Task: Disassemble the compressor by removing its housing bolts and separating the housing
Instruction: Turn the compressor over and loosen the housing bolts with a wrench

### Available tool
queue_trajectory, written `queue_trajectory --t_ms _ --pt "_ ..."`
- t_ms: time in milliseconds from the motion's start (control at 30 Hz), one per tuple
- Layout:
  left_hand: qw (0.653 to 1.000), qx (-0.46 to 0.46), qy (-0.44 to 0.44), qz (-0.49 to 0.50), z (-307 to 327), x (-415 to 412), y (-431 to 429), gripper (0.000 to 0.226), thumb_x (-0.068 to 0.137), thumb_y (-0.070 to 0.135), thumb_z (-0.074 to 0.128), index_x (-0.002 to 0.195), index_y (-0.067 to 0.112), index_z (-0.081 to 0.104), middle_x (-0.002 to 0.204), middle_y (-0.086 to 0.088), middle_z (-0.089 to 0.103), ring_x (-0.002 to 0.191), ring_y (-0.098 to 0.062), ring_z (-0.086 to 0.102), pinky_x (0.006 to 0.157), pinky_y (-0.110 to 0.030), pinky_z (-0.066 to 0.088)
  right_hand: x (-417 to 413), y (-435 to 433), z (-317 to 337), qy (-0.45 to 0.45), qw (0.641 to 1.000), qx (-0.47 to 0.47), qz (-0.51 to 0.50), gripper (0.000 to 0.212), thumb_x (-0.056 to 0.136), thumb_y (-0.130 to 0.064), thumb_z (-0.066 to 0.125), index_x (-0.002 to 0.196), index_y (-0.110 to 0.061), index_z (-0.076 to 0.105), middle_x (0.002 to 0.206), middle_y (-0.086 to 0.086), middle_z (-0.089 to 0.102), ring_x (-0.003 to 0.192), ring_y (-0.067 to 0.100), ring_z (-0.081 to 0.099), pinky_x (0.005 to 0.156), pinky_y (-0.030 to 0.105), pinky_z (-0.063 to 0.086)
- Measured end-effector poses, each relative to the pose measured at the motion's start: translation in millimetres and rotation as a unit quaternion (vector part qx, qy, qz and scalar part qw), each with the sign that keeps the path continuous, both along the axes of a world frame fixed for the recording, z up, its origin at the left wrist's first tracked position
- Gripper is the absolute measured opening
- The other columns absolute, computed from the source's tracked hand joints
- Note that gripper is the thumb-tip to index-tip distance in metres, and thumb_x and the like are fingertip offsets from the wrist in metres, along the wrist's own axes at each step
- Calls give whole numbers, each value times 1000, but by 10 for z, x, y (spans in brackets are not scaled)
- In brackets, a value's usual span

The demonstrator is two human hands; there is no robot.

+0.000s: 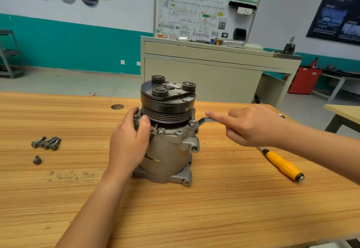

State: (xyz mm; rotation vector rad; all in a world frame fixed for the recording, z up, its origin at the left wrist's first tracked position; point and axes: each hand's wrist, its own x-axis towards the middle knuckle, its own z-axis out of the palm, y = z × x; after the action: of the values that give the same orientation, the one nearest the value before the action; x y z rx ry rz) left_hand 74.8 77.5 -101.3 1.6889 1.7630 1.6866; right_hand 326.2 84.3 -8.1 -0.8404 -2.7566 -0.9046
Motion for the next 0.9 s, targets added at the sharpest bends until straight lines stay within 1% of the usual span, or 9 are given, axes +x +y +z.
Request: queue_trajectory --t_ms 167,233,333,433,533,633,700,800,900 --pt "995 -6 -44 -95 44 -215 153 57 83 43 29 126 16 55 114 4 61 110 -12 53 79 -19 39 -135 283 -58 19 999 -23 36 48 71 14 66 117 3 59 67 17 60 47 29 54 37 32 46" --pt "991 -6 -52 -120 53 -252 185 52 84 41 30 121 17 58 108 6 62 101 -5 55 75 -12 40 -238 373 -116 46 998 7 38 46 66 23 64 109 5 63 78 22 64 58 34 60 52 46 54" --pt "989 -8 -61 -136 63 -279 206 51 84 38 32 120 13 59 108 5 62 98 1 54 75 -8 39 -363 393 -219 98 993 59 29 36 67 22 65 99 6 66 85 23 67 69 35 66 74 59 51" --pt "989 -12 -77 -128 61 -287 205 42 87 35 37 116 16 61 110 3 63 103 -9 54 78 -18 40 -364 231 -273 257 965 55 4 32 79 13 60 110 6 63 82 20 66 68 32 63 62 49 54" --pt "990 -5 -85 -112 56 -260 186 51 81 40 34 117 18 62 106 6 64 103 -10 55 81 -25 42 -344 -144 -235 401 915 38 -21 39 92 -6 47 131 1 46 68 13 55 53 28 49 44 37 42" --pt "991 0 -88 -97 48 -235 189 53 81 41 33 119 17 62 107 5 64 103 -12 55 84 -29 43 -363 -556 -164 270 952 -20 -145 48 94 -26 32 141 -22 35 74 4 57 58 26 52 46 33 41" --pt "992 4 -88 -89 46 -231 195 53 81 41 33 118 17 62 106 5 64 103 -12 55 83 -28 43 -401 -688 -164 166 958 -49 -230 50 95 -28 29 143 -35 17 74 -4 49 62 21 48 45 28 30" --pt "992 5 -93 -85 39 -222 189 52 81 41 33 117 19 63 105 6 64 102 -12 55 84 -31 45 -524 -769 -148 104 955 -54 -274 57 97 -20 32 144 -33 3 65 -6 29 53 15 29 42 26 18" --pt "992 4 -96 -83 32 -224 198 52 81 41 33 117 18 63 106 4 64 102 -13 56 86 -32 45 -619 -796 -71 62 939 -56 -333 66 93 -9 35 146 -25 1 62 -4 27 50 13 21 41 27 17"
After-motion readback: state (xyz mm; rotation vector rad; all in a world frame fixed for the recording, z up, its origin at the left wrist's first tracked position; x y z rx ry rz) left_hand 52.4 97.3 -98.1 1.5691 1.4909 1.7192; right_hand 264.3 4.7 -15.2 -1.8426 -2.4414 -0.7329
